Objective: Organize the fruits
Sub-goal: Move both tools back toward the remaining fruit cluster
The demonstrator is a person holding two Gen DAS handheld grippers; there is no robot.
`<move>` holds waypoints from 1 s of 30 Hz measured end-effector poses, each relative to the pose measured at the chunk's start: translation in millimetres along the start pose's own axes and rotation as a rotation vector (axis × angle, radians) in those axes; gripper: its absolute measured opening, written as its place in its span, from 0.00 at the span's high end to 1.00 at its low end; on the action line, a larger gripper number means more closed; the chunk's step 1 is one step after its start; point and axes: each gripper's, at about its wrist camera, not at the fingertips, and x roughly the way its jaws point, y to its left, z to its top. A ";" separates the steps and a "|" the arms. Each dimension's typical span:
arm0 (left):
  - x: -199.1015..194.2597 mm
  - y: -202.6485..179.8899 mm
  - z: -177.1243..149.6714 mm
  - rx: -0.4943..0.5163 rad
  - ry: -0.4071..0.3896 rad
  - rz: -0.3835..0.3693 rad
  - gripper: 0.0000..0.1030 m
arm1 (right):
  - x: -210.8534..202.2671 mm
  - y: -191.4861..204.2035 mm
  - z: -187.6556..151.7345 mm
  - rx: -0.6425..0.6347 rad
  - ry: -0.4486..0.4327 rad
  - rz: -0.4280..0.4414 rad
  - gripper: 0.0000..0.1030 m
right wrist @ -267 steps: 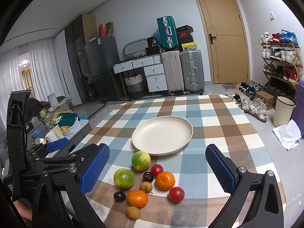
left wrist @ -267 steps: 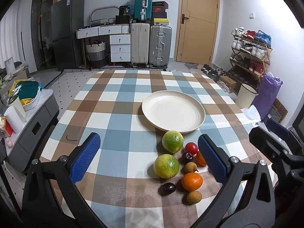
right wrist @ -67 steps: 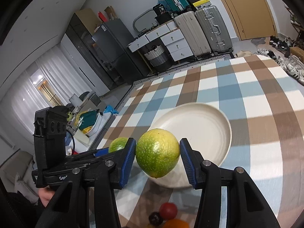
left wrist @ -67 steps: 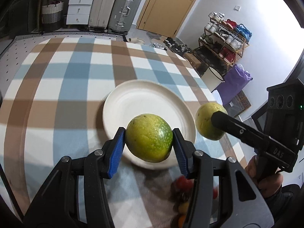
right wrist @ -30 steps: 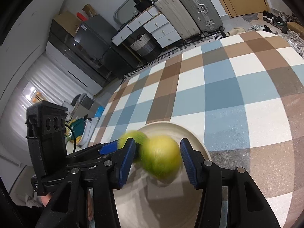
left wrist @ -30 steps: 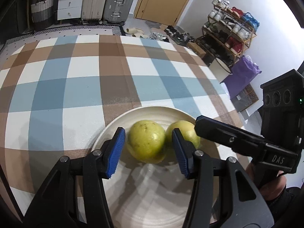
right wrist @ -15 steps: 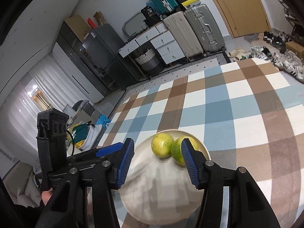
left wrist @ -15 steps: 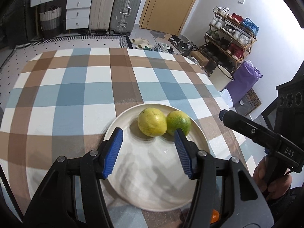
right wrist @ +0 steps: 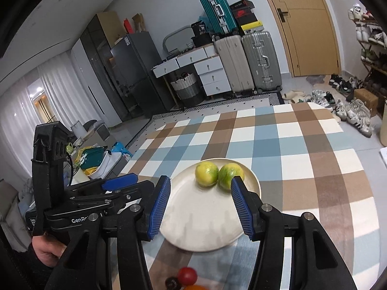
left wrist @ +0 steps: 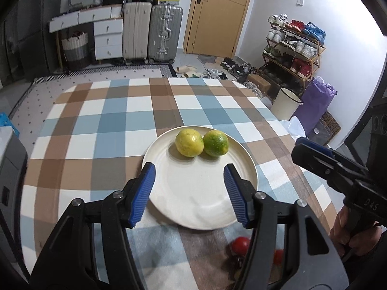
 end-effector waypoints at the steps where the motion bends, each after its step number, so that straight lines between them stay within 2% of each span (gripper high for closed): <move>1: -5.0 -0.8 -2.8 0.000 -0.006 0.002 0.43 | -3.8 2.6 -2.5 -0.006 -0.008 -0.006 0.39; 2: -10.5 -1.2 -6.6 -0.001 -0.011 0.004 0.40 | -8.6 5.9 -5.6 -0.014 -0.020 -0.012 0.33; 4: -21.2 -1.2 -14.5 -0.004 -0.023 0.010 0.36 | -18.2 12.9 -11.7 -0.033 -0.043 -0.012 0.31; 7: -34.0 -1.4 -24.9 -0.012 -0.039 0.021 0.23 | -28.5 21.9 -20.8 -0.055 -0.059 -0.021 0.29; 14: -63.0 -6.0 -46.4 -0.016 -0.068 0.039 0.17 | -55.0 32.2 -39.2 -0.069 -0.104 -0.042 0.18; 16: -70.0 -7.2 -53.5 -0.021 -0.071 0.041 0.16 | -63.9 34.0 -45.5 -0.070 -0.118 -0.054 0.12; 19: -76.8 -9.1 -63.2 -0.026 -0.068 0.028 0.10 | -76.6 36.3 -53.4 -0.075 -0.140 -0.066 0.10; 21: -84.8 -11.2 -73.0 -0.026 -0.077 0.037 0.02 | -83.9 36.7 -59.0 -0.071 -0.144 -0.067 0.10; 24: -90.0 -11.8 -82.1 -0.027 -0.080 0.037 0.01 | -92.8 36.5 -68.1 -0.068 -0.146 -0.078 0.04; 30: -95.4 -10.8 -104.4 -0.037 -0.054 0.045 0.01 | -103.2 36.6 -83.4 -0.047 -0.131 -0.070 0.04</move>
